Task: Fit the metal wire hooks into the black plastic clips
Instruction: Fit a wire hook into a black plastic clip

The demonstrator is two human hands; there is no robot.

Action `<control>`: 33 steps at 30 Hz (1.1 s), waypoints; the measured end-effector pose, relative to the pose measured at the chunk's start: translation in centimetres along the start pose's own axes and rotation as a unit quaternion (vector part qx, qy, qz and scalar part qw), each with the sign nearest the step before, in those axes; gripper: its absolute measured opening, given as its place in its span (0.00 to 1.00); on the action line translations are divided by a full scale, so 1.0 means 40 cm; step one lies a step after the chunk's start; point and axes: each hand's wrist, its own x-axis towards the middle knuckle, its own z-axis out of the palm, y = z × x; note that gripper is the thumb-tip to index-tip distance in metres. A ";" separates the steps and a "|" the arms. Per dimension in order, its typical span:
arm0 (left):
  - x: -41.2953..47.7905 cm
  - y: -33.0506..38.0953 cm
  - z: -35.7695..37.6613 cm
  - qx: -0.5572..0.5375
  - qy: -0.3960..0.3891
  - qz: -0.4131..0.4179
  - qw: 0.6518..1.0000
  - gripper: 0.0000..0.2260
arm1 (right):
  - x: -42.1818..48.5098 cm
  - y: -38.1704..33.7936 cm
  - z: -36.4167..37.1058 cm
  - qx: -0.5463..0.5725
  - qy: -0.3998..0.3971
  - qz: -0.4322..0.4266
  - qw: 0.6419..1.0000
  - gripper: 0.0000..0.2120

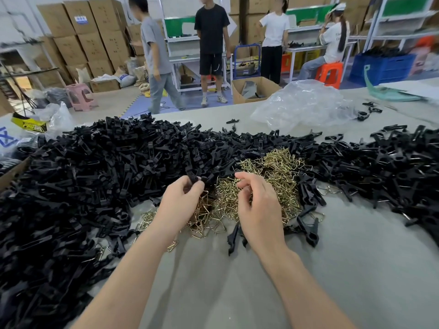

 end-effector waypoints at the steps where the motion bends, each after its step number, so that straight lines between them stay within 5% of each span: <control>1: -0.005 0.002 -0.006 -0.026 0.011 0.004 1.000 0.10 | 0.000 0.000 0.000 -0.001 -0.001 -0.001 1.000 0.16; 6: -0.024 -0.009 -0.022 -0.084 0.050 0.019 0.995 0.15 | -0.003 -0.001 -0.004 0.000 -0.018 -0.001 1.000 0.16; 10: -0.059 -0.030 -0.019 -0.101 0.058 0.036 0.992 0.08 | -0.003 -0.011 -0.007 0.028 -0.050 -0.005 0.998 0.15; 19: -0.147 -0.040 0.007 -0.127 -0.016 0.084 0.988 0.09 | -0.019 -0.024 0.004 0.127 -0.231 0.002 0.965 0.17; 33: -0.154 -0.033 0.012 -0.189 0.004 0.088 0.978 0.11 | -0.002 -0.027 0.001 0.315 -0.247 0.118 0.909 0.10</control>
